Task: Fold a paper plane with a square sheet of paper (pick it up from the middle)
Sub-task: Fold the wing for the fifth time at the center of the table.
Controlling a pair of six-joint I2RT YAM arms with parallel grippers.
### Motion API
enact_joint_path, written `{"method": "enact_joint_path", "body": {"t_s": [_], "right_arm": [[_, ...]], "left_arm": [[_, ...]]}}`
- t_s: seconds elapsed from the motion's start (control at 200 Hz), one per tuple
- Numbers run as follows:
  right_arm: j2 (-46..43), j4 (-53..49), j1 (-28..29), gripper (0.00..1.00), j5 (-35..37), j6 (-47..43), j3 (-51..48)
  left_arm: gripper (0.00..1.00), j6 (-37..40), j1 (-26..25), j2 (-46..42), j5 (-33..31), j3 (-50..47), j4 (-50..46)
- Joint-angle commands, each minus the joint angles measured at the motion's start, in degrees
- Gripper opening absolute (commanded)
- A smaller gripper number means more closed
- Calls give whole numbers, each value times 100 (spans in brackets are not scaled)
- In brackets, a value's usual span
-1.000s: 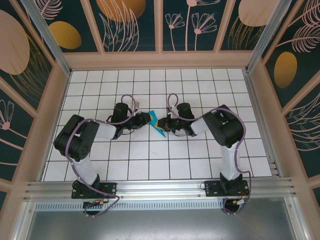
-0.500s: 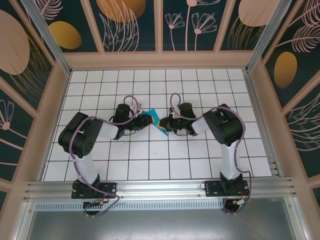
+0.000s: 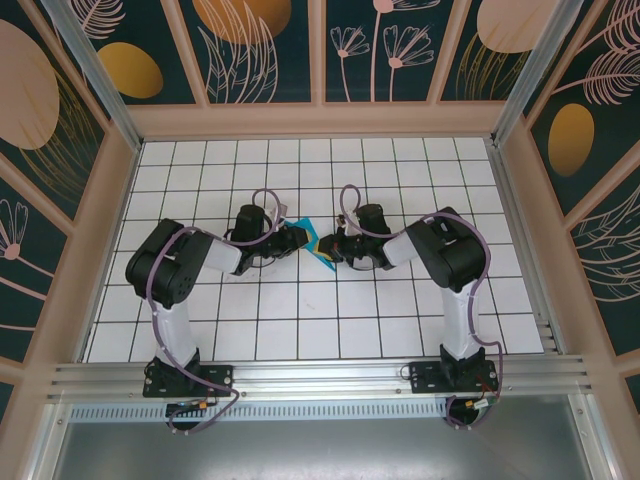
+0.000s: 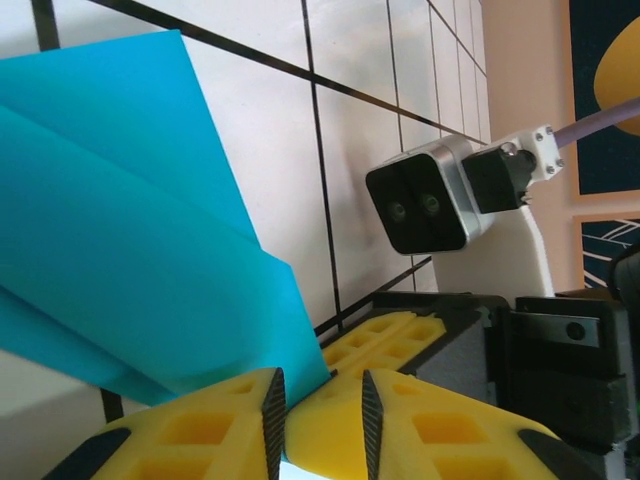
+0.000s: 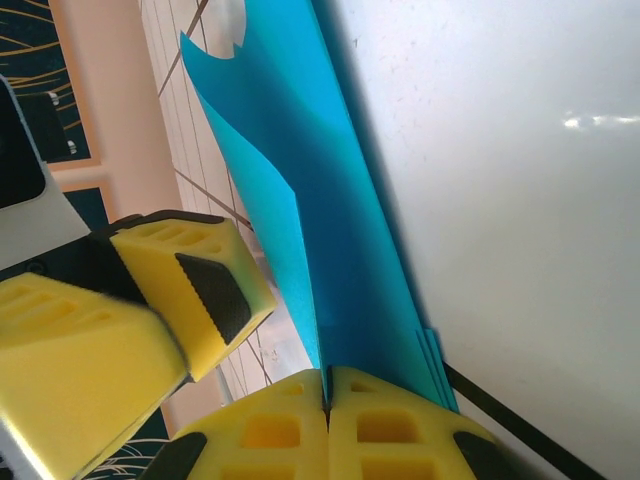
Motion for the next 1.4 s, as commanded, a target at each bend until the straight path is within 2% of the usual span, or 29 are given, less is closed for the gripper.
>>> {"method": "enact_joint_path", "body": {"t_s": [0.0,0.29,0.646,0.906,1.166,1.396], "right_arm": [[248,-390,-20,0,60,-68,46],[240,-551,-20,0,27,-188,117],[2,-1009,-20,12,-68,-610,383],[-177,-1357,-20,16,-18,-964,382],[-526,-2074,-20,21,275,-2005,463],[-910,-2289,-3,28,539,-2761,464]], "left_arm": [[29,42,-23,149,-119,114,-59],[26,71,-22,257,-443,212,-452],[23,80,-23,371,-711,419,-1021],[22,81,-22,464,-763,494,-1186],[21,91,-23,501,-873,537,-1381],[19,78,-22,584,-952,682,-1641]]}}
